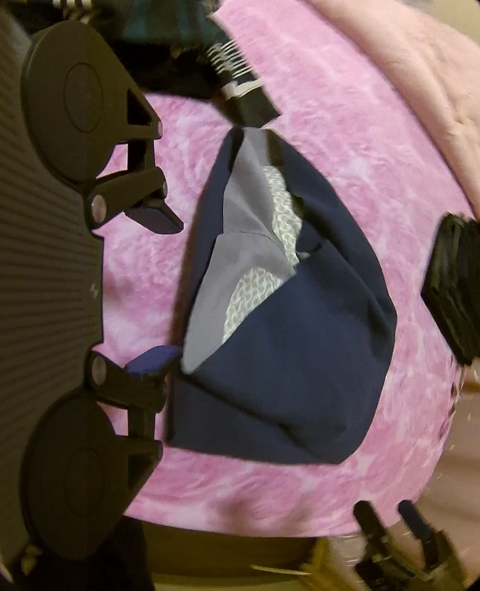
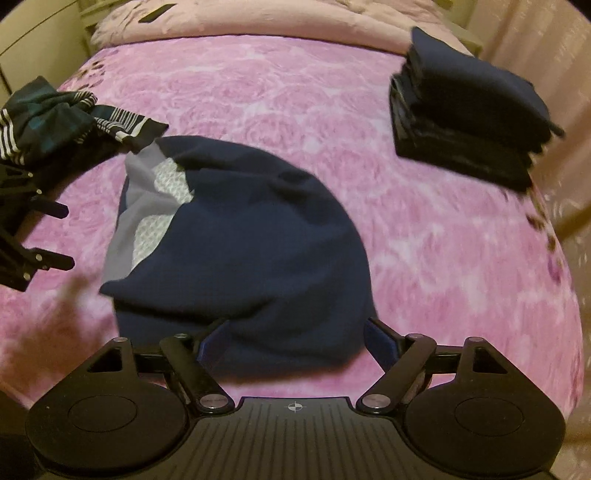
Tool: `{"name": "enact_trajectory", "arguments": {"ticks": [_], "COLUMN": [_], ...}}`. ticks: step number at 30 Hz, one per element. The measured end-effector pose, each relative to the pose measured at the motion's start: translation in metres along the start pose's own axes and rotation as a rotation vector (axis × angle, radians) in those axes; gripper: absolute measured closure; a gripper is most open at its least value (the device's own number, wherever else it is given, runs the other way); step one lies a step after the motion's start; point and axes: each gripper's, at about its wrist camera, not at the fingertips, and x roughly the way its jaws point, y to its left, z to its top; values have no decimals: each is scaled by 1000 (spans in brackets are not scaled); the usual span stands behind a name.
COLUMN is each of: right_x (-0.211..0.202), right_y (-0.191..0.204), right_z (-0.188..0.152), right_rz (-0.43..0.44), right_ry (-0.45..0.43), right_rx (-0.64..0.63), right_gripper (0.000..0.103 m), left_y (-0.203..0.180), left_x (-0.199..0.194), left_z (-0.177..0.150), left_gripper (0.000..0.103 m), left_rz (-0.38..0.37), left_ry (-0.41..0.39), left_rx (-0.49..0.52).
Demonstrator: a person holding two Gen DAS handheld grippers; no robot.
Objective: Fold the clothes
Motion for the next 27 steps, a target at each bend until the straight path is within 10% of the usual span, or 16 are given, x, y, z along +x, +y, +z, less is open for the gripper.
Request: {"name": "enact_trajectory", "arguments": {"ticks": [6,17,18,19,20,23,27], "right_x": [58,213,209,198,187,154,110], "right_y": [-4,5,2,-3,-7,-21,-38], "right_z": [49,161,163,163,162,160,158], "right_rz": [83,412,417,411,406,389,366], "right_ry": [1,9,-1,-15,-29,-71,-126], "right_rx": [-144,-425,-413,-387,-362,-285,-182], "right_gripper": [21,22,36,82,99,101,102], "left_y": [14,5,4,2,1,-3,2], "left_x": [21,68,71,75,78,75,29], "left_z": [26,0,0,0,-1,3,14], "left_gripper": [40,48,57,64,74,97,100], "left_rz": [-106,-18,-21,-23,-25,-12,-4], "left_ry": [11,110,113,117,120,120,25], "left_rx": [-220,-787,-798,-810,-821,-805,-723]}}
